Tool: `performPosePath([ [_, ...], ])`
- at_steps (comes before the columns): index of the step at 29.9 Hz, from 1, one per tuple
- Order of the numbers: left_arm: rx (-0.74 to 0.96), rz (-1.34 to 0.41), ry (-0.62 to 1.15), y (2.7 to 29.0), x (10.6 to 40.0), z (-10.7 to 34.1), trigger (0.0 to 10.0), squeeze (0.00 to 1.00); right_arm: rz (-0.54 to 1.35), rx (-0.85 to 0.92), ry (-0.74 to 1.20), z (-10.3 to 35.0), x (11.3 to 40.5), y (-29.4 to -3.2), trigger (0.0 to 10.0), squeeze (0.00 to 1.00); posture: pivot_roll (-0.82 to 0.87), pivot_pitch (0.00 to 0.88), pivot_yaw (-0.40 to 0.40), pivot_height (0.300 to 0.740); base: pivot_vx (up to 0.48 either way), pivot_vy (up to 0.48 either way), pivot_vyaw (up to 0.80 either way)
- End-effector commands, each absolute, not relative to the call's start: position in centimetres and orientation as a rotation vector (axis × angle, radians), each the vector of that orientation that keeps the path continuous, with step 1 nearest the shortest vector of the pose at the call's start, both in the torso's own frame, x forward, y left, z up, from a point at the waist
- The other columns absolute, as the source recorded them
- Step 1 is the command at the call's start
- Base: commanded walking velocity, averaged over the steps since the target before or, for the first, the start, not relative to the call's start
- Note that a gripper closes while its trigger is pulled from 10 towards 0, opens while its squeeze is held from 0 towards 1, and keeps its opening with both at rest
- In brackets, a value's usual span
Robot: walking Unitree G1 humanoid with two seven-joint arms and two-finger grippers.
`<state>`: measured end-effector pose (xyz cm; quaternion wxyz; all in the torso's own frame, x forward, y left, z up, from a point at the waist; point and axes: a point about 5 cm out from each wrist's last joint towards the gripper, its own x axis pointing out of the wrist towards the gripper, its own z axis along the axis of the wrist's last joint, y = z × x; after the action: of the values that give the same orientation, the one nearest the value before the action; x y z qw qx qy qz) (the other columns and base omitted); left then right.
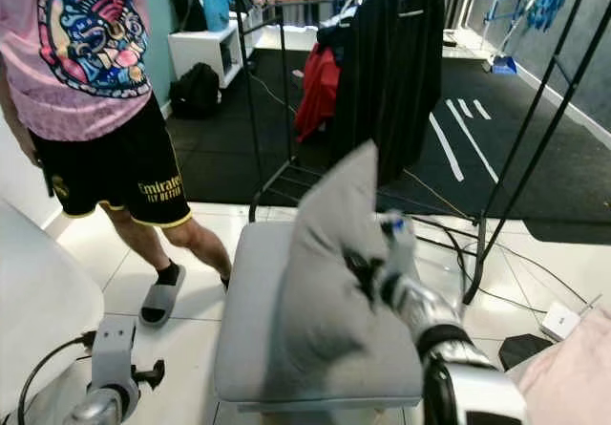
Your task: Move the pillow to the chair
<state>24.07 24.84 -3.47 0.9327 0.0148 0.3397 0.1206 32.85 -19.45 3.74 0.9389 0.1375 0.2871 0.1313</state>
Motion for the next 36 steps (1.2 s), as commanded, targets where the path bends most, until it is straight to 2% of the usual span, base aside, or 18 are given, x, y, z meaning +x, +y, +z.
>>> performPosePath([
  [1,0.049,0.227,0.745,24.5,23.4,-4.1,10.0,0.00,0.251,0.231,0.612,3.2,32.4,-19.7,10.0,0.00,-0.10,0.041,-0.056,0.734,0.000,0.000,0.00],
  [7,0.046,0.218,0.783,24.3,23.0,-4.5,10.0,0.00,0.231,0.209,0.697,0.9,30.3,-20.3,10.0,0.00,-0.10,0.038,-0.056,0.740,0.000,0.000,0.00],
  [12,0.050,0.205,0.789,24.2,23.0,-4.6,10.0,0.00,0.190,0.186,0.694,0.8,30.3,-20.5,10.0,0.00,-0.10,0.038,-0.054,0.740,0.000,0.000,0.00],
  [13,0.054,0.205,0.791,24.1,23.0,-4.6,10.0,0.00,0.135,0.110,0.682,0.9,30.5,-20.8,10.0,0.00,-0.10,0.039,-0.053,0.740,0.000,0.000,0.00],
  [14,0.054,0.205,0.791,24.1,23.0,-4.6,10.0,0.00,0.135,0.110,0.682,0.9,30.5,-20.8,10.0,0.00,-0.10,0.039,-0.053,0.740,0.000,0.000,0.00],
  [16,0.059,0.207,0.795,24.2,23.0,-4.6,10.0,0.00,0.116,-0.066,0.642,1.0,30.7,-20.9,10.0,0.00,-0.10,0.036,-0.058,0.740,0.000,0.000,0.00],
  [19,0.060,0.207,0.796,24.2,23.0,-4.6,10.0,0.00,0.142,-0.097,0.648,0.9,30.6,-20.7,10.0,0.00,-0.10,0.036,-0.058,0.740,0.000,0.000,0.00],
  [20,0.060,0.207,0.796,24.2,23.0,-4.6,10.0,0.00,0.142,-0.097,0.648,0.9,30.6,-20.7,10.0,0.00,-0.10,0.036,-0.058,0.740,0.000,0.000,0.00],
  [21,0.061,0.209,0.797,24.2,23.0,-4.6,10.0,0.00,0.204,0.032,0.644,0.8,30.4,-20.2,10.0,0.00,-0.10,0.033,-0.061,0.740,0.000,0.000,0.00],
  [26,0.081,0.212,0.804,24.3,22.9,-4.7,10.0,0.00,0.261,0.149,0.617,0.6,30.0,-19.5,10.0,0.00,-0.10,0.036,-0.059,0.740,0.000,0.000,0.42],
  [36,0.097,0.235,0.812,24.9,22.5,-4.7,10.0,0.00,0.279,0.053,0.636,0.2,29.7,-19.5,10.0,0.00,-0.10,0.040,-0.052,0.740,0.000,0.000,0.54],
])
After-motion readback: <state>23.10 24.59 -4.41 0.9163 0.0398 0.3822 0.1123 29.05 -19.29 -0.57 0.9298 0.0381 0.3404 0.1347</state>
